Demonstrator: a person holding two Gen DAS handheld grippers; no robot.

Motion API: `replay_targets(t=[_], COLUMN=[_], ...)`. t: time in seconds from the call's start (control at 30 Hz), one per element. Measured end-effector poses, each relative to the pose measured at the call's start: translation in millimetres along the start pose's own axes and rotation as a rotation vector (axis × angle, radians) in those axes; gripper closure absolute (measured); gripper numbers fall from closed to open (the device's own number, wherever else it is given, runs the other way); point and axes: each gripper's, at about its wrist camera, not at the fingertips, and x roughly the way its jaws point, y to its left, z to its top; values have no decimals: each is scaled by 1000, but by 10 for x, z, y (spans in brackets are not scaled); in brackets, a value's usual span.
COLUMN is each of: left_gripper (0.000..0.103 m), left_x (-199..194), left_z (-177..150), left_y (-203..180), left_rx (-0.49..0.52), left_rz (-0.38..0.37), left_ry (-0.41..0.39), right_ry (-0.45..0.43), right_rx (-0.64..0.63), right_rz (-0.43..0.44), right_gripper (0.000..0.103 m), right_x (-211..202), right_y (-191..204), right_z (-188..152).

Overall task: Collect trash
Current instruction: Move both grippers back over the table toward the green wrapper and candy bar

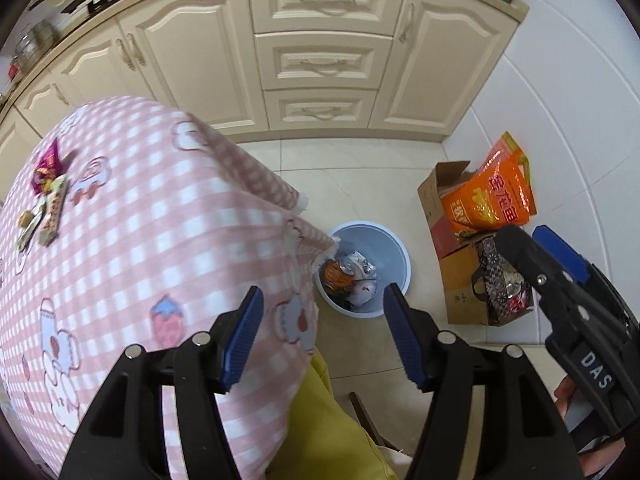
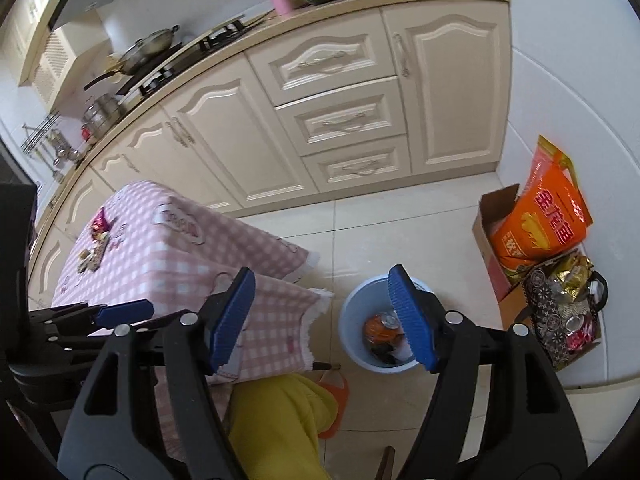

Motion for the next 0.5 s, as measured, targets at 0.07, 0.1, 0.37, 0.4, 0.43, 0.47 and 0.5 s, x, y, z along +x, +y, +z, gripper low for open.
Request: replay_targets(t=[0.07, 0.1, 0.37, 0.4, 0.43, 0.47, 0.5], left_gripper=[42, 41, 38, 37, 36, 36, 35], left_x=[-88, -124, -414, -433, -470, -494, -517], left_z=[-47, -61, -294, -321, -362, -390, -421], left_y=[104, 159, 867, 953, 1101, 1213, 1334], left_rx=[-14, -22, -131, -145, -167, -185, -205], left_rz=[6, 7, 50, 56, 65, 72, 80], left_ry=[-19, -26, -69, -71, -74, -75, -77], right_ry=[-5, -4, 29, 38, 47, 59, 73], right_rx=[-23, -36, -139, -153, -167, -187, -207], right_rz=[8, 15, 71, 79, 85, 96, 106], right_gripper=[34, 32, 25, 23, 22, 22, 22], right_x=[-39, -49, 62, 94, 124, 172, 226], right_y=[136, 209, 951, 1058, 1152, 1280, 1417], right_z=[-7, -7, -13, -22, -32, -38, -45])
